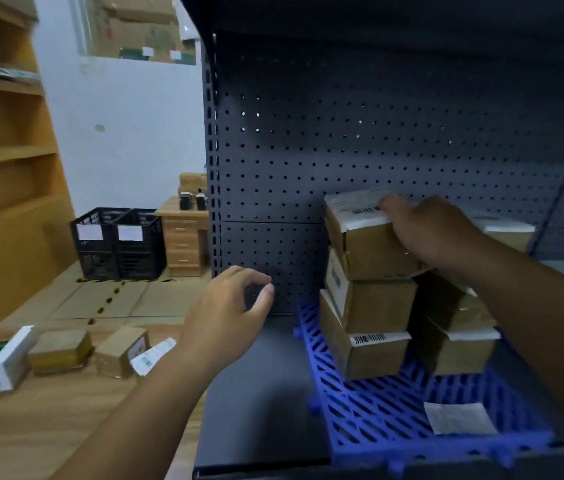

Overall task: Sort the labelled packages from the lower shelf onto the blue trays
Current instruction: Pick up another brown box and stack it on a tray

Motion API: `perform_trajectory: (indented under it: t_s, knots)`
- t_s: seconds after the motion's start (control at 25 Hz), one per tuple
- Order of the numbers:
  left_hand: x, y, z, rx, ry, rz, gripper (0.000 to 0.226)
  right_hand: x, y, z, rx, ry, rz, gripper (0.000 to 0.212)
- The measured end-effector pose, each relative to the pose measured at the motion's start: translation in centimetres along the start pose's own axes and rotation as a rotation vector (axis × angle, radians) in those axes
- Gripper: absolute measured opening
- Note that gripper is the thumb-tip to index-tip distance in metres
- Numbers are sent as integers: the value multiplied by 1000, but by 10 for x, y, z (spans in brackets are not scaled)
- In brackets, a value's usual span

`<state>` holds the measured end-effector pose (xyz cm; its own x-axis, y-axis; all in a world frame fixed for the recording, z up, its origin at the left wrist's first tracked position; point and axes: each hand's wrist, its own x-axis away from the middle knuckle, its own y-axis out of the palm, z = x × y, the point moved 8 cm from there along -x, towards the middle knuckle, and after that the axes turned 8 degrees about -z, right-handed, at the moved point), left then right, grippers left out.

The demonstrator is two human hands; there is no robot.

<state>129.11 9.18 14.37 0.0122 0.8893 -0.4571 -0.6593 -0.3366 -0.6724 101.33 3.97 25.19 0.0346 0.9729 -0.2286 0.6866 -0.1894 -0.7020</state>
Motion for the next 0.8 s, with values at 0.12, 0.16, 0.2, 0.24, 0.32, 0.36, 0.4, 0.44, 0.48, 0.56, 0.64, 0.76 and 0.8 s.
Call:
perform_trajectory:
  t_s: [0.12,0.16,0.2,0.24,0.32,0.36,0.4,0.44,0.48,0.56,0.64,0.76,0.8]
  knots:
    - [0,8,-4,15,-7,-48,24,-1,2,7,45,34,40,54]
    - [0,9,-4,9,-6,-54,25,-2,2,10,65,44,60,57]
    - [-1,11,-3,7,-4,-54,25,-4,1,13,87,47,72,60]
    - [-2,12,-2,8,-2,-50,25,-6,2,15,107,45,71,63]
    - [-2,15,3,8,-2,-45,25,-7,3,17,120,24,48,63]
    - [-2,17,5,9,-5,-47,25,-7,3,19,100,10,34,61]
    - [-2,20,8,8,-9,-55,26,-6,3,21,57,2,18,59]
    - [-3,22,11,5,-10,-64,26,-5,2,23,6,4,4,57]
    - [-4,24,16,3,-10,-67,26,-5,1,25,-24,3,-7,56]
    - [-7,27,26,13,1,-56,25,-5,-2,25,-23,-17,-27,57]
    - [-8,29,35,17,14,-45,25,-3,-4,23,-22,-33,-43,54]
    - [-8,33,44,-4,17,-38,27,-1,-5,22,-35,-45,-71,56]
    - [-7,34,45,-7,14,-37,27,1,-5,21,-48,-54,-71,60]
